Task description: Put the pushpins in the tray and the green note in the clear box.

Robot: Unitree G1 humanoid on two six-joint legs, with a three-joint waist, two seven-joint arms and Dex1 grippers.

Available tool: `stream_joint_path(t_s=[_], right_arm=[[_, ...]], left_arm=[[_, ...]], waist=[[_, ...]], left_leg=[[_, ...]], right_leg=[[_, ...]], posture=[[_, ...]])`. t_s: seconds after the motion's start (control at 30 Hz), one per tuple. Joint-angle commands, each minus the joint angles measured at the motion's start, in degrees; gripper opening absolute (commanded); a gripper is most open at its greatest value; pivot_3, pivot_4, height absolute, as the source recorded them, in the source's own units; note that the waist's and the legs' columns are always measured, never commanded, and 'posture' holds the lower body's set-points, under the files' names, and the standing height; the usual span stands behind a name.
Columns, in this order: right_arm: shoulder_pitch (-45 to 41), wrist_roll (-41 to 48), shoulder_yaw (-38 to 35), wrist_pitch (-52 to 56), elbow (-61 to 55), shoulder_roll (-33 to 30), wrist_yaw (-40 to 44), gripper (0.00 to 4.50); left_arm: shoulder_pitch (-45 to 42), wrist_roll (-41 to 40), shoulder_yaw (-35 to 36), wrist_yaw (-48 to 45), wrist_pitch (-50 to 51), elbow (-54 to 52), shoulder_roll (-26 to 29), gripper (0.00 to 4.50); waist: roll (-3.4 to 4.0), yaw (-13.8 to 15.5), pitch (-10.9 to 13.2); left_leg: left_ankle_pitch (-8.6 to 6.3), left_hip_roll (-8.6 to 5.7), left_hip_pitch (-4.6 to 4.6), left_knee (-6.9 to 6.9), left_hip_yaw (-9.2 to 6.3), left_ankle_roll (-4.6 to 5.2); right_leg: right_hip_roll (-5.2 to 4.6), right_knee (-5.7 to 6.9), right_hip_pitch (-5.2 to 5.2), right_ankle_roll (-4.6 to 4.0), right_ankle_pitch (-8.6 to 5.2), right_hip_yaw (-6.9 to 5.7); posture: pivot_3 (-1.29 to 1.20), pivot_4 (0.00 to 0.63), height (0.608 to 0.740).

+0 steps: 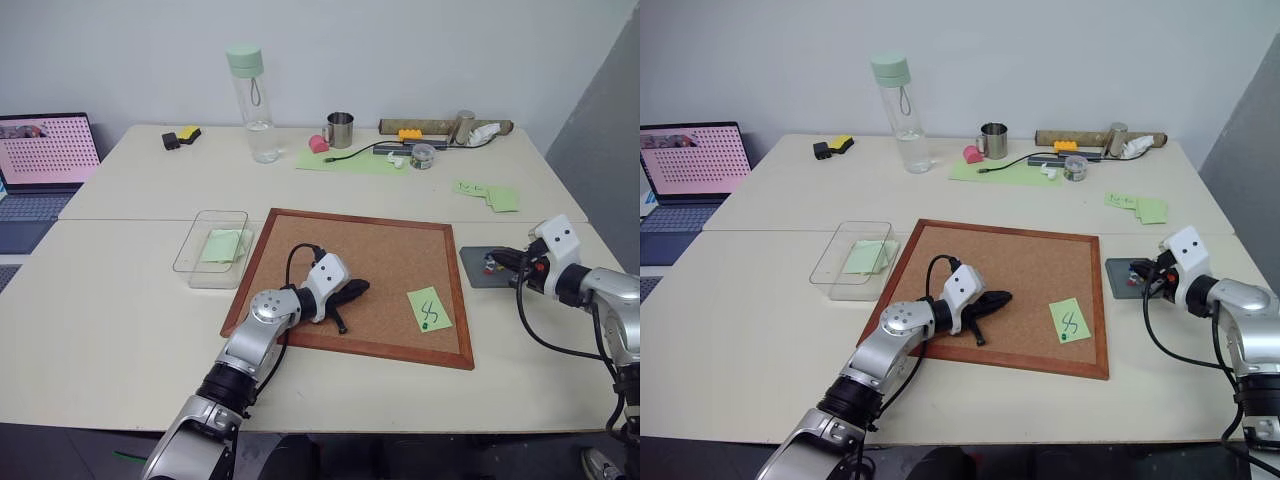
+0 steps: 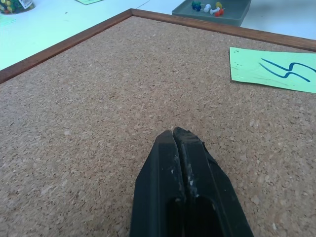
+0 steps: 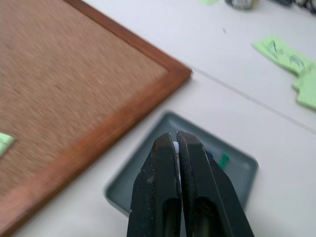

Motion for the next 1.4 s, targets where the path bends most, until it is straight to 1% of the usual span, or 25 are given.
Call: stream_joint_path(t_s=[0.03,0.13,0.2,0.23,0.4,0.47,0.53,0.63,0.73,0.87,0.97,1.3,1.4], right_arm=[[-1.82,-1.71,0.22,-2.37,3.29,0.54,-0.92,0.55],[-2.29,-1.72,-0.1,-2.52,3.76,1.04,-1.03,1.32],[-2.46,-1.74,-0.31,-2.6,3.85,1.37,-1.28,1.68],[-2.52,-1.74,-0.34,-2.66,3.88,1.48,-1.34,1.97],[-2.43,-1.23,-0.75,-3.55,2.66,1.76,-1.09,3.01],[-1.92,-0.34,-1.19,-4.69,1.24,1.55,0.26,3.43],[-0.25,1.37,-1.21,-5.65,-2.42,0.75,3.79,3.82],[3.91,5.11,-0.53,-4.55,-11.26,-0.41,9.96,3.82],[9.06,6.64,1.55,-4.42,-19.26,-1.25,14.14,3.82],[13.7,7.18,4.15,-3.12,-26.8,-1.18,15.47,3.82],[14.42,6.68,5.48,-3.22,-27.43,-0.26,15.05,3.82],[14.83,3.24,9.47,-7.54,-23.56,1.89,15.14,3.82],[14.64,2.36,10.17,-8.95,-21.75,2.67,14.92,3.22]], left_arm=[[1.68,1.75,-0.14,0.79,1.62,1.96,0.84,0.0],[1.9,1.73,-0.15,0.78,1.75,1.54,0.94,0.0],[2.05,1.73,-0.2,0.7,1.83,1.33,1.05,0.0],[2.1,1.72,-0.23,0.64,1.84,1.25,1.13,0.0],[1.9,1.71,-0.19,0.6,1.83,1.33,1.25,0.0],[1.82,1.7,-0.17,0.58,1.77,1.42,1.27,0.0],[1.78,1.67,-0.12,0.55,1.75,1.44,1.3,0.0],[1.68,1.62,-0.03,0.46,1.71,1.58,1.43,0.0],[1.6,1.62,0.01,0.39,1.69,1.66,1.51,0.0],[1.49,1.62,0.06,0.37,1.72,1.69,1.53,0.0],[1.5,1.63,0.06,0.33,1.79,1.63,1.6,0.0],[1.83,1.67,0.17,0.4,2.23,0.9,1.99,0.0],[1.8,1.68,0.21,0.59,2.33,0.87,1.9,0.0]], waist=[[0.01,-0.01,0.0],[0.01,-0.04,0.0],[0.02,-0.06,-0.01],[0.02,-0.06,-0.01],[0.02,-0.07,-0.01],[0.02,-0.07,0.0],[0.01,-0.07,0.0],[0.02,-0.06,0.01],[0.0,0.0,0.02],[-0.01,-0.1,0.03],[-0.02,-0.11,0.04],[-0.07,-0.1,0.06],[-0.07,-0.11,0.06]], left_leg=[[0.0,0.0,0.0,0.0,0.0,0.0],[0.0,0.0,-0.01,0.0,0.0,0.0],[0.0,0.0,0.0,0.0,0.01,0.0],[0.0,0.0,0.0,0.0,0.0,0.0],[0.0,0.0,0.0,0.0,-0.01,0.0],[0.0,0.0,0.0,0.0,-0.01,0.0],[0.0,0.0,-0.01,0.0,0.0,0.0],[0.0,0.0,-0.02,-0.02,-0.04,0.0],[0.0,0.0,-0.04,-0.03,-0.08,0.01],[-0.01,0.01,-0.02,-0.03,-0.11,0.01],[-0.01,0.01,-0.02,-0.02,-0.11,0.01],[0.0,0.01,-0.01,-0.03,-0.12,0.0],[0.0,0.01,-0.01,-0.03,-0.12,0.0]], right_leg=[[0.0,0.0,0.0,0.0,0.0,0.0],[0.0,0.0,0.0,0.0,0.0,0.0],[0.0,0.0,0.0,0.0,0.0,0.0],[0.0,0.01,0.0,0.0,0.0,0.0],[0.0,0.0,0.0,0.0,0.0,-0.01],[0.0,0.0,0.0,0.0,0.0,-0.01],[0.0,0.0,0.0,0.0,0.0,0.0],[0.01,-0.01,-0.01,0.01,-0.01,-0.02],[0.01,-0.03,0.0,0.04,-0.02,-0.04],[0.01,-0.04,0.03,0.05,-0.03,-0.07],[0.01,-0.04,0.02,0.05,-0.03,-0.07],[0.01,-0.06,0.01,0.05,-0.03,-0.08],[0.01,-0.06,0.0,0.05,-0.03,-0.08]], posture=[[0.0,0.15,0.74],[0.0,0.15,0.74],[0.0,0.15,0.74],[0.0,0.15,0.74],[0.0,0.15,0.74],[0.0,0.15,0.74],[0.0,0.15,0.74],[0.0,0.15,0.74],[0.0,0.15,0.74],[0.0,0.15,0.74],[0.0,0.15,0.74],[0.0,0.15,0.74],[0.0,0.15,0.74]])
